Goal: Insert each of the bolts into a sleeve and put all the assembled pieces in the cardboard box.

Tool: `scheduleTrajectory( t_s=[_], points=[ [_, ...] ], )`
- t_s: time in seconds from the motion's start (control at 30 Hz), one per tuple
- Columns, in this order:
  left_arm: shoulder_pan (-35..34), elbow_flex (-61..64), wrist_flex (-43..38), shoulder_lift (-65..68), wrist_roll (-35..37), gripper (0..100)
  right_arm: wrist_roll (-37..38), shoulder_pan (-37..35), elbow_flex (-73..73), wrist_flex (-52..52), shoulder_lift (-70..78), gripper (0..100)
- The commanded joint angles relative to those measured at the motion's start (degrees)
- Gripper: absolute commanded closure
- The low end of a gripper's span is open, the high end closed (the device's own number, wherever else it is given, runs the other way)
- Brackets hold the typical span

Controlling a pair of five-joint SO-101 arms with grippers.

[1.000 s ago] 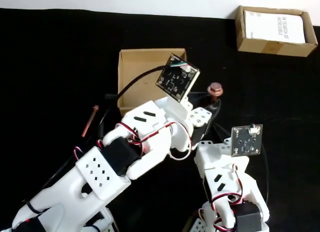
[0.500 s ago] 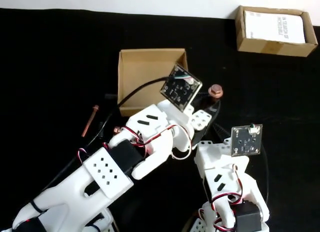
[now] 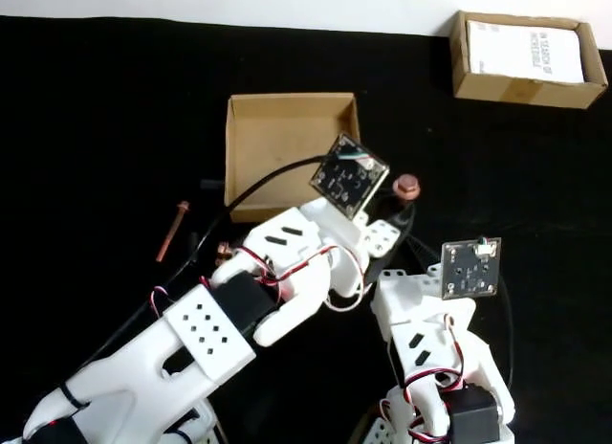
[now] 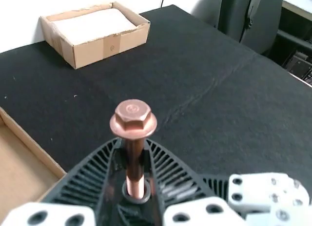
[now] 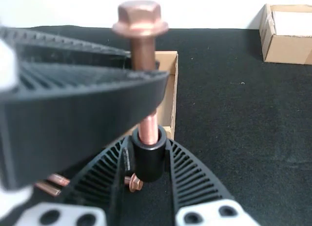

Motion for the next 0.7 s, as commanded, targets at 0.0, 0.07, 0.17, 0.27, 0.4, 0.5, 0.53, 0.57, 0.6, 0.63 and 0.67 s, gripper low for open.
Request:
scheduleTrajectory(
  t_s=[0.0,0.07,0.17,0.27,0.4,0.5,0.53,0.57,0.6,0.63,0.67],
  points=[
    [-0.6,0.4,-1.4,-2.0,-0.1,99,0.5,-0.1,-0.6,-1.0,0.0,99.1],
    [-0.6,0.5,-1.4,-2.0,-0.1,99,0.5,-0.1,-0.6,-1.0,0.0,99.1],
    [-0.2,0.5,-1.4,-1.9,-0.1,99,0.5,-0.1,-0.4,-1.0,0.0,99.1],
    [-0.1,0.5,-1.2,-1.9,-0.3,99,0.5,-0.1,-0.3,-1.0,0.0,99.1],
    [-0.5,0.4,3.0,-1.6,-0.3,93,0.5,-0.1,-0.6,-1.0,0.0,99.1],
    [-0.4,0.4,8.4,-1.9,-0.1,80,0.5,-0.1,-0.6,-1.0,0.0,99.1],
    [-0.2,0.3,10.1,-1.9,-0.1,76,0.5,-0.1,-0.5,-1.0,0.0,99.1],
    [-0.2,0.2,11.5,-1.9,-0.1,74,0.5,-0.1,-0.5,-1.0,0.0,99.1],
    [-0.2,0.1,12.4,-2.0,-0.1,73,0.5,-0.1,-0.4,-1.0,0.0,99.1],
    [-0.2,0.0,12.9,-2.0,-0.1,74,0.5,-0.1,-0.4,-1.0,0.0,99.1],
    [-0.4,0.0,13.2,-2.1,-0.1,75,0.5,-0.1,-0.4,-1.0,0.0,99.1]
  ],
)
